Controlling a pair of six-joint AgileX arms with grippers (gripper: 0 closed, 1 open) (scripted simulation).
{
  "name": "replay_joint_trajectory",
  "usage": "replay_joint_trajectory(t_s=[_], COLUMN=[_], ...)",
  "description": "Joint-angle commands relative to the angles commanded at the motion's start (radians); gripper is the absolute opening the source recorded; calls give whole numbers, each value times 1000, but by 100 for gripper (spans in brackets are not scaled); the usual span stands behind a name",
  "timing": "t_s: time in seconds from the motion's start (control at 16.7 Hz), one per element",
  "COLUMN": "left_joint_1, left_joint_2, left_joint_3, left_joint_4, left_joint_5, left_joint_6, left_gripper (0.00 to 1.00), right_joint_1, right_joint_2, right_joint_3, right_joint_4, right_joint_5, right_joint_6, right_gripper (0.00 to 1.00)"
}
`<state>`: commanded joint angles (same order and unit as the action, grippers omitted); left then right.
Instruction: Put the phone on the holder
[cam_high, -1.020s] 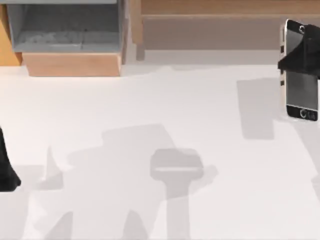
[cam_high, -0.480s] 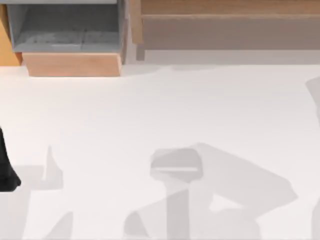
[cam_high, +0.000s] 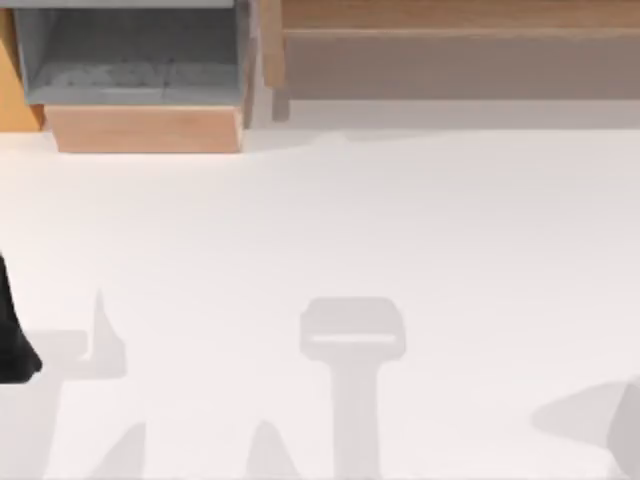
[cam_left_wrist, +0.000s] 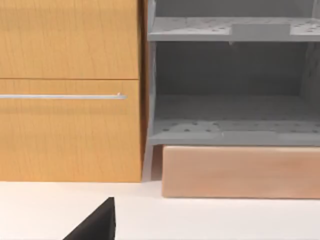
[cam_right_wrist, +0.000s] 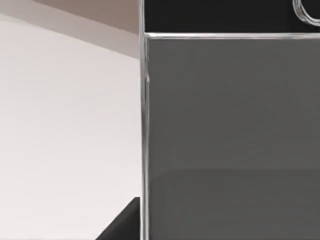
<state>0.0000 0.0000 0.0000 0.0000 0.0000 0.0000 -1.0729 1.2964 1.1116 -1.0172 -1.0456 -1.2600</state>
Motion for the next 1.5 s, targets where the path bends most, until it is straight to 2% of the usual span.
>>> replay_joint_trajectory(t_s=[0.18, 0.36, 0.72, 1.02, 1.5], left_joint_1=[0, 0, 0, 0, 0], left_joint_2=[0, 0, 0, 0, 0], left_joint_3=[0, 0, 0, 0, 0], left_joint_4=[0, 0, 0, 0, 0], left_joint_5=[0, 0, 0, 0, 0], left_joint_6=[0, 0, 0, 0, 0], left_gripper=[100, 100, 100, 100, 100], right_joint_1=[-128, -207, -231, -217, -107], right_joint_2=[54, 102, 120, 78, -27], right_joint_3=[-58, -104, -122, -141, -228], right_joint_4=[-51, -87, -99, -52, 234], right_joint_5=[-42, -66, -72, -49, 47], right_joint_6=[-168, -274, -307, -242, 4], right_gripper=[0, 0, 0, 0, 0])
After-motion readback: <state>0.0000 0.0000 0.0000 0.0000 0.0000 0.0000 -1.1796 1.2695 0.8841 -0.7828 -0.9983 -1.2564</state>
